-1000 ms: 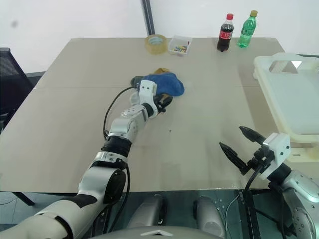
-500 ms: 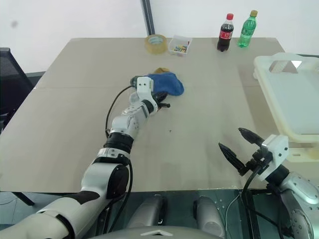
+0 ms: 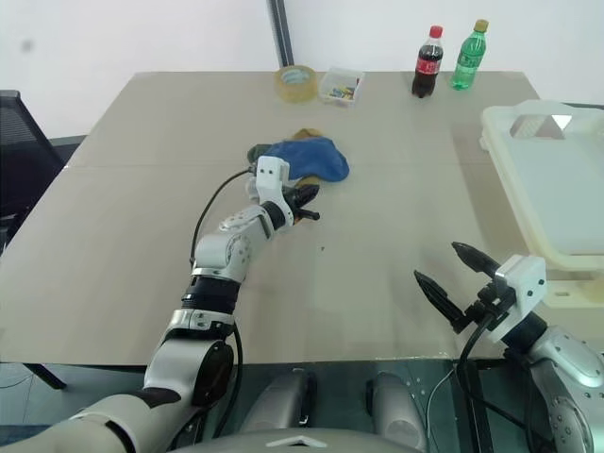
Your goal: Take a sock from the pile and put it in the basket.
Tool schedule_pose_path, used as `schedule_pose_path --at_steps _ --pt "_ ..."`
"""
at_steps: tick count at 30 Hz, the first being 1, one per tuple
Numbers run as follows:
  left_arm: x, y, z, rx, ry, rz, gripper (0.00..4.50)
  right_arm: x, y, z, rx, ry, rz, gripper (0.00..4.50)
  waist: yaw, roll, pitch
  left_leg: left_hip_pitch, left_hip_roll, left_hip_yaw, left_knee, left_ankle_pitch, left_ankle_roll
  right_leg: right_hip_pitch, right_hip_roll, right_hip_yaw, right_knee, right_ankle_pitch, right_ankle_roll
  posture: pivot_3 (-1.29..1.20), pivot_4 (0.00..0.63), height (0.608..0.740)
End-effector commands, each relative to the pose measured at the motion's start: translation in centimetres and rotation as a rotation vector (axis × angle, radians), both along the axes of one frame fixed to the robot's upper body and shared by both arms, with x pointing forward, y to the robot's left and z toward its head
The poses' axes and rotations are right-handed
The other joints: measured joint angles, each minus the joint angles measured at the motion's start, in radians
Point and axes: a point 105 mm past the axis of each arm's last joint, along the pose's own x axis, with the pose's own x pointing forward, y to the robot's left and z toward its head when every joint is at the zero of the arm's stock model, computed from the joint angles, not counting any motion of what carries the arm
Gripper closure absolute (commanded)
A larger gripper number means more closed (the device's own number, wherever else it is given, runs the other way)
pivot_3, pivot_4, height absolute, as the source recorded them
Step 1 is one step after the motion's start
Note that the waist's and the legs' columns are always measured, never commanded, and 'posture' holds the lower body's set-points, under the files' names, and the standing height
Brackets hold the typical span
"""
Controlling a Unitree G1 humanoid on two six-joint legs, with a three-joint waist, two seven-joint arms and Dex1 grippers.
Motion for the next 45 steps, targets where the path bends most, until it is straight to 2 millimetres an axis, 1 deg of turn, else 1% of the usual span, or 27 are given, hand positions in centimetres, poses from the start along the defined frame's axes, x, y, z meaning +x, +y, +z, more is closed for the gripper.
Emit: schedule_pose_path --at_steps 1,3,6,7,9,10,11,12,13,14,17,19,20,24,28,30,33,34,35,37,39,40,45 --pt "-2.3 -0.5 0.5 0.030 -0.016 -0.109 4.44 -0.2 -0.1 1.2 -0.012 -0.052 0.002 0.00 -0.001 0.001 -0.001 0.000 0.000 0.000 0.000 0.000 0.000 0.000 0.000 0.001 0.000 0.000 0.000 0.00 0.150 0.740" --pt "-2.4 -0.4 0.8 0.027 -0.028 -0.101 4.44 -0.2 0.0 1.2 -0.011 -0.049 0.006 0.00 0.003 0.001 -0.001 0.000 0.001 0.000 0.000 0.000 0.000 0.000 0.000 0.000 0.000 0.000 0.000 0.00 0.150 0.740" --pt "-1.2 0.0 2.0 0.015 -0.084 -0.043 4.44 -0.1 0.1 1.2 -0.010 -0.046 0.012 0.00 0.011 0.001 -0.001 0.000 0.000 -0.001 0.001 0.000 0.000 0.001 0.000 -0.002 0.000 0.000 0.000 0.00 0.150 0.740" --pt "-0.6 0.3 2.6 0.028 -0.117 -0.010 4.22 -0.1 0.1 1.2 -0.010 -0.047 0.013 0.00 0.011 0.001 -0.001 0.000 0.000 -0.002 0.001 0.000 0.001 0.001 0.000 -0.002 0.000 0.000 0.000 0.00 0.150 0.740" --pt "0.8 1.5 3.7 0.155 -0.227 0.071 3.69 0.0 0.1 1.2 -0.011 -0.048 0.015 0.00 0.010 0.001 -0.001 0.000 0.000 -0.001 0.001 0.000 0.001 0.001 0.000 -0.002 0.000 0.001 0.001 0.00 0.150 0.740" --pt "1.3 2.1 4.0 0.218 -0.274 0.098 3.27 0.0 0.1 1.3 -0.012 -0.048 0.015 0.00 0.006 0.001 -0.001 0.000 0.000 -0.001 0.001 0.000 0.001 0.001 0.000 -0.002 0.000 0.001 0.001 0.00 0.150 0.740" --pt "1.8 2.8 4.4 0.272 -0.324 0.127 2.68 0.0 0.0 1.3 -0.013 -0.048 0.013 0.00 0.003 0.001 -0.001 0.000 -0.001 -0.001 0.001 0.000 0.000 0.001 0.000 -0.001 0.000 0.001 0.001 0.00 0.150 0.740" --pt "2.3 3.6 4.7 0.300 -0.356 0.156 2.42 0.0 0.0 1.2 -0.013 -0.048 0.012 0.00 0.000 0.001 -0.001 0.000 -0.001 -0.001 0.001 0.000 0.000 0.001 0.001 -0.001 0.000 0.001 0.001 0.00 0.150 0.740" --pt "2.8 4.5 4.8 0.297 -0.355 0.196 1.96 0.0 0.0 1.2 -0.014 -0.047 0.011 0.00 0.000 0.001 -0.001 0.000 0.000 0.000 0.001 0.000 0.000 0.001 0.000 0.000 0.000 0.001 0.001 0.00 0.150 0.740" --pt "3.4 5.4 4.8 0.284 -0.339 0.235 1.96 -0.1 0.0 1.2 -0.014 -0.046 0.010 0.00 0.001 0.001 -0.001 0.000 0.000 0.000 0.001 0.000 0.000 0.001 0.000 0.000 0.000 0.001 0.001 0.00 0.150 0.740" --pt "4.7 7.4 4.4 0.238 -0.280 0.309 1.96 -0.1 0.0 1.1 -0.011 -0.046 0.009 0.00 0.002 0.001 -0.001 0.000 -0.001 0.001 0.001 0.000 0.001 0.000 0.000 0.000 -0.001 0.001 0.001 0.00 0.150 0.740" --pt "5.3 7.9 4.1 0.236 -0.258 0.332 1.96 -0.1 0.1 1.1 -0.009 -0.047 0.009 0.00 0.002 0.001 0.000 -0.001 -0.001 0.000 0.001 -0.001 0.003 0.000 0.000 0.000 0.000 0.001 0.001 0.00 0.150 0.740" --pt "5.5 8.0 3.9 0.239 -0.250 0.331 1.96 0.0 0.1 1.1 -0.009 -0.047 0.009 0.00 0.003 0.001 0.000 -0.001 -0.001 0.000 0.001 -0.001 0.003 0.000 0.000 -0.001 0.000 0.001 0.001 0.00 0.150 0.740" --pt "5.6 6.9 3.0 0.241 -0.233 0.274 1.96 0.0 0.1 1.2 -0.009 -0.048 0.008 0.00 0.003 0.001 0.000 -0.001 -0.002 -0.001 0.001 -0.001 0.002 0.000 0.000 -0.001 -0.001 0.001 0.001 0.00 0.150 0.740" --pt "5.6 6.0 3.5 0.176 -0.238 0.251 1.96 0.0 0.0 1.2 -0.011 -0.048 0.003 0.00 0.002 0.000 0.000 -0.001 -0.002 -0.001 0.001 -0.001 0.002 0.000 0.000 -0.001 -0.001 0.001 0.001 0.00 0.150 0.740" --pt "5.5 6.0 3.5 0.148 -0.228 0.251 1.96 -0.1 0.0 1.1 -0.010 -0.048 0.000 0.00 0.002 0.000 0.000 -0.001 -0.002 -0.001 0.001 -0.001 0.002 0.000 0.000 -0.001 0.000 0.001 0.001 0.00 0.150 0.740" --pt "5.4 6.5 3.3 0.155 -0.221 0.262 1.96 -0.2 0.0 1.0 -0.010 -0.044 -0.002 0.00 0.001 0.000 0.000 -0.001 -0.002 -0.001 0.001 -0.001 0.002 0.000 0.000 -0.001 0.000 0.001 0.001 0.00 0.150 0.740" --pt "5.3 6.7 3.2 0.155 -0.217 0.267 2.18 -0.2 0.0 1.0 -0.010 -0.043 -0.001 0.00 0.000 0.000 0.000 -0.001 -0.002 -0.001 0.001 -0.001 0.002 0.000 0.000 -0.001 0.000 0.001 0.001 0.00 0.150 0.740" --pt "5.3 6.8 3.1 0.156 -0.214 0.272 2.49 -0.2 0.0 1.0 -0.011 -0.043 -0.001 0.00 0.001 0.000 0.000 -0.001 -0.002 -0.001 0.001 -0.001 0.002 0.000 0.000 -0.001 0.000 0.001 0.001 0.00 0.150 0.740" --pt "5.2 6.9 3.1 0.153 -0.211 0.274 3.27 -0.2 0.0 0.9 -0.013 -0.042 0.000 0.00 0.001 0.000 0.000 -0.001 -0.002 -0.001 0.001 -0.001 0.002 0.000 0.000 -0.001 0.000 0.001 0.001 0.00 0.150 0.740" --pt "5.1 6.7 3.1 0.143 -0.212 0.265 4.18 -0.1 0.0 1.0 -0.015 -0.043 0.002 0.00 0.001 0.000 0.000 -0.001 -0.002 -0.001 0.001 -0.001 0.002 0.000 0.000 -0.001 0.000 0.001 0.001 0.00 0.150 0.740" --pt "5.0 6.6 3.1 0.138 -0.213 0.260 4.41 -0.1 0.0 1.0 -0.016 -0.043 0.002 0.00 0.000 0.000 0.000 -0.001 -0.002 -0.001 0.001 -0.001 0.002 0.000 0.000 -0.001 0.000 0.001 0.001 0.00 0.150 0.740" --pt "3.8 5.9 3.9 0.033 -0.205 0.191 4.41 -0.2 0.0 0.9 -0.019 -0.040 0.005 0.00 0.000 0.001 0.000 -0.001 -0.002 -0.001 0.001 0.000 0.001 0.000 0.000 -0.001 0.000 0.001 0.001 0.00 0.150 0.740"
